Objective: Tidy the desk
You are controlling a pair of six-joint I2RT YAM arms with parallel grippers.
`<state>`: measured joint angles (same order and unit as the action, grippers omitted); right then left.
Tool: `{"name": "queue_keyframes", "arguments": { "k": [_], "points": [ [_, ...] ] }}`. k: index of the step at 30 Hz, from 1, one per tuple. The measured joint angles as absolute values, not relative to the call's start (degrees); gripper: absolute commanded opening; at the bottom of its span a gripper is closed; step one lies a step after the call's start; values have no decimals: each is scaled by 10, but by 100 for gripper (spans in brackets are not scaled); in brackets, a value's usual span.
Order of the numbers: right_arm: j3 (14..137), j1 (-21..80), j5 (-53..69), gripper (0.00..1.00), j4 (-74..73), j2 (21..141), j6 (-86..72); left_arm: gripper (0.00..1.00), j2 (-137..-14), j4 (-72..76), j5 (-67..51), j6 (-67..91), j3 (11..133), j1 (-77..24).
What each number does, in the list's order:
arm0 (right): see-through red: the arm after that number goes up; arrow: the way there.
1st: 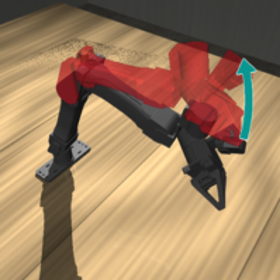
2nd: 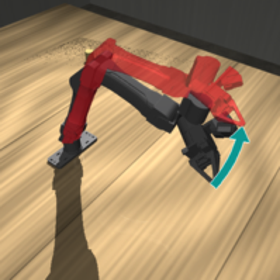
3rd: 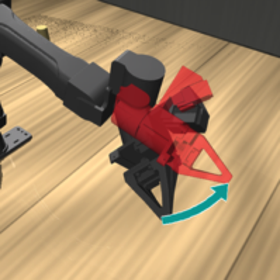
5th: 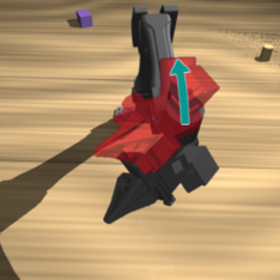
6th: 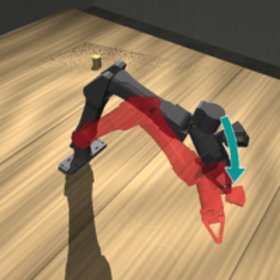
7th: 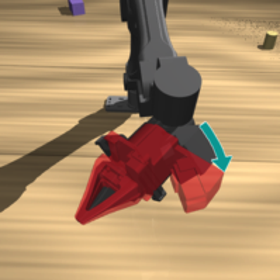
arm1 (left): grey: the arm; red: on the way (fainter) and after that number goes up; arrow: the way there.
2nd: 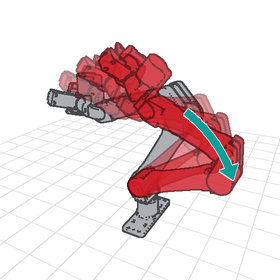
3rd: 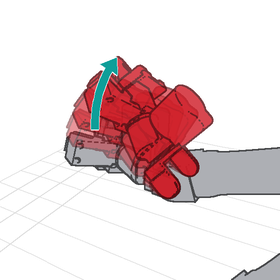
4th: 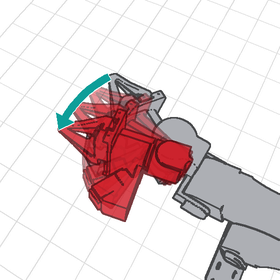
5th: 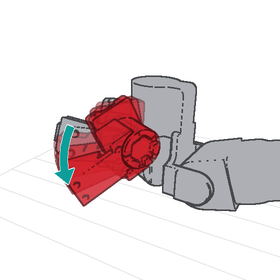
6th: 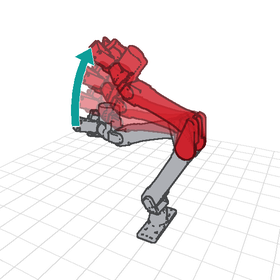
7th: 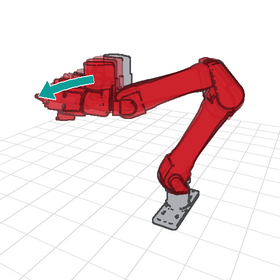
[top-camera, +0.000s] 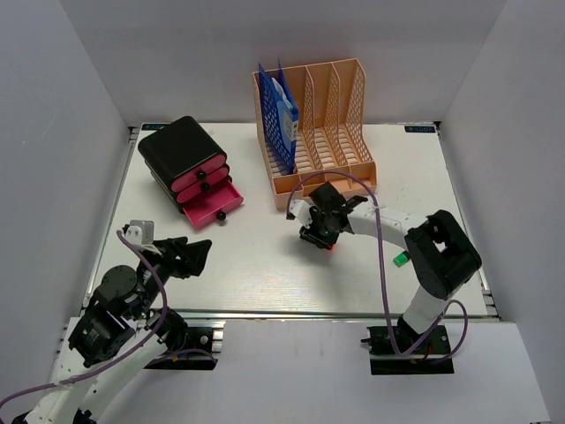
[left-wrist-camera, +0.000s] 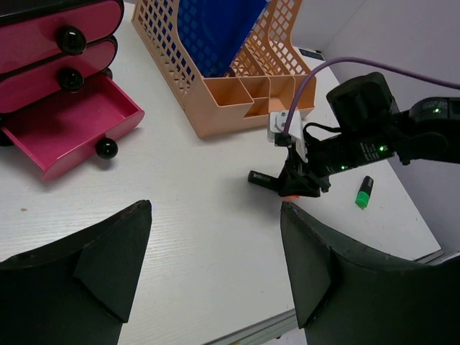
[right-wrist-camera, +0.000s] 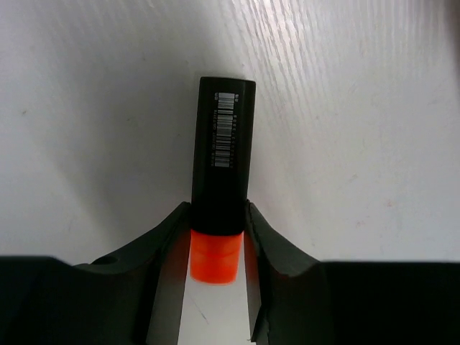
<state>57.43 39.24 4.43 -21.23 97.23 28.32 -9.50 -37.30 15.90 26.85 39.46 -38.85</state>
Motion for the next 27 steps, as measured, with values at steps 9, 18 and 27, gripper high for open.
{"name": "queue_keyframes", "arguments": {
  "k": [9,18,27],
  "points": [
    [823,448,75,0,-375,998,558,82,-73,-373,159,268,388,-388],
    [992,514,88,0,-288,1111,662,83,-42,-373,159,268,388,-383],
    [1039,564,50,0,-108,1280,694,83,-23,-371,160,267,387,-383]
  ]
}}
